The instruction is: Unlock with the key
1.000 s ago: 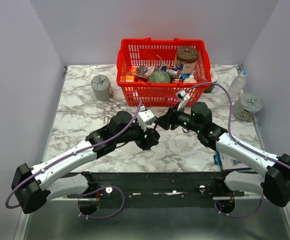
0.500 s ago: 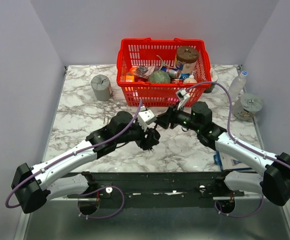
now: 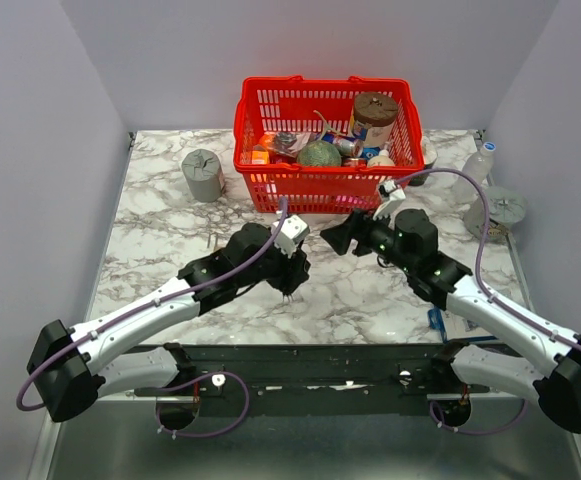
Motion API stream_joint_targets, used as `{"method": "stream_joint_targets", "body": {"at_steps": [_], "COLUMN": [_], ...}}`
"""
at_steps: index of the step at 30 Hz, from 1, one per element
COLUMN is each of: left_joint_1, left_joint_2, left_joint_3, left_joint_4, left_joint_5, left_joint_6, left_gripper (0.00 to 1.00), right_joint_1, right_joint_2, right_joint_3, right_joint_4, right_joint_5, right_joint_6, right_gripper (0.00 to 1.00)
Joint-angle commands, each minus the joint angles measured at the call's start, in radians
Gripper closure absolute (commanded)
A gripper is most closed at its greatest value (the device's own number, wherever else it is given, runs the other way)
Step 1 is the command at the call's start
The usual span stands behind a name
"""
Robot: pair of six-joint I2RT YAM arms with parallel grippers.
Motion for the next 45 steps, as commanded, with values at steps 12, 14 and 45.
{"method": "stream_joint_targets", "body": {"at_steps": [12,14,45], "left_joint_1": [0.002,0.004,0.324], "left_joint_2": [-0.092,-0.103,0.558], "left_joint_3": [-0.010,-0.016,0.176], "left_joint_4": [-0.248,-0.343,-0.330], "left_joint_5": [-0.132,-0.185,-0.184], "left_joint_6": [-0.246,-0.320,-0.116], "left_gripper": [1.00,1.00,1.00], "right_joint_1": [-0.022,-0.025,-0.040], "right_joint_2": [-0.208,-0.239,-0.418], "right_joint_3": [-0.094,-0.102,-0.136], "right_joint_4": [-0.068,-0.067,-0.111], "right_joint_5": [0.137,0.128,0.142], "right_joint_6": [-0.026,-0.012,-0.058], "right_gripper": [0.13,0.12,0.07]}}
